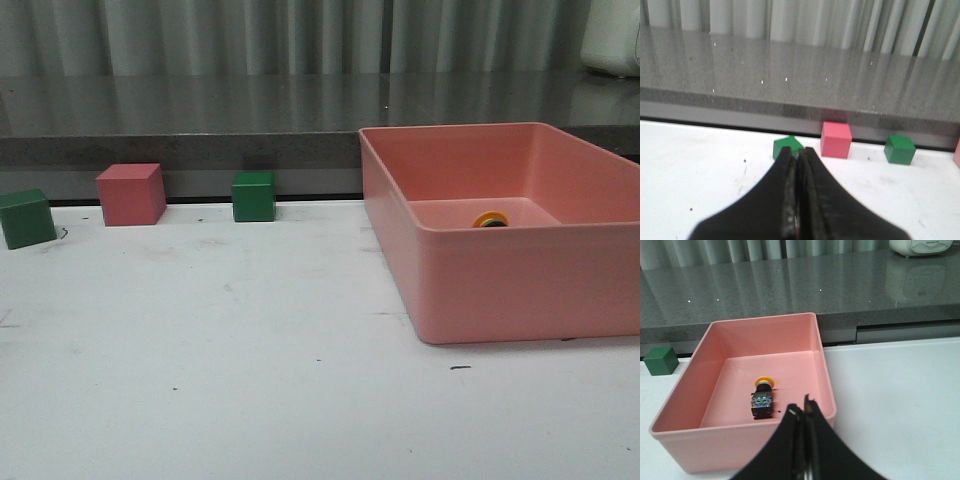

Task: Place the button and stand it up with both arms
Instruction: 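Move the right gripper over the pink bin toward the yellow button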

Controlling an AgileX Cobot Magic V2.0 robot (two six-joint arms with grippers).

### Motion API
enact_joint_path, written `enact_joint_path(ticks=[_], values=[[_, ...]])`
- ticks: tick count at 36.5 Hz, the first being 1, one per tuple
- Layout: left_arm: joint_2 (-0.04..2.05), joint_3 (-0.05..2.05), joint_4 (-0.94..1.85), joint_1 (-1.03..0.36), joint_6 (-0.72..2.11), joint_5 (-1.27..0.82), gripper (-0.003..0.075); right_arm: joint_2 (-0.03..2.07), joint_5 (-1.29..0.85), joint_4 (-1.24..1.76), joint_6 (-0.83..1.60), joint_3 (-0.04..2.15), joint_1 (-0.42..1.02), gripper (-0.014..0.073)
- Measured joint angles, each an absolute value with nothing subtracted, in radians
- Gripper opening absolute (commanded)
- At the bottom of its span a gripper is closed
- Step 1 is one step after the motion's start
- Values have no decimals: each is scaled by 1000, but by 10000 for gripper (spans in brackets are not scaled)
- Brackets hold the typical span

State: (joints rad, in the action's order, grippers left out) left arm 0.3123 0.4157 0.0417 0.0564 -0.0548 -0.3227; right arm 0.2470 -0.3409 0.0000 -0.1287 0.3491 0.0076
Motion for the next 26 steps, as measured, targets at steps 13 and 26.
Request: enact_joint_path(ticks=[13, 26], values=[[402, 449, 42, 56, -55, -331, 76, 384, -342, -12, -129, 413, 8, 31], [402, 450, 40, 56, -55, -309, 661, 384, -317, -13, -129, 414, 8, 645]])
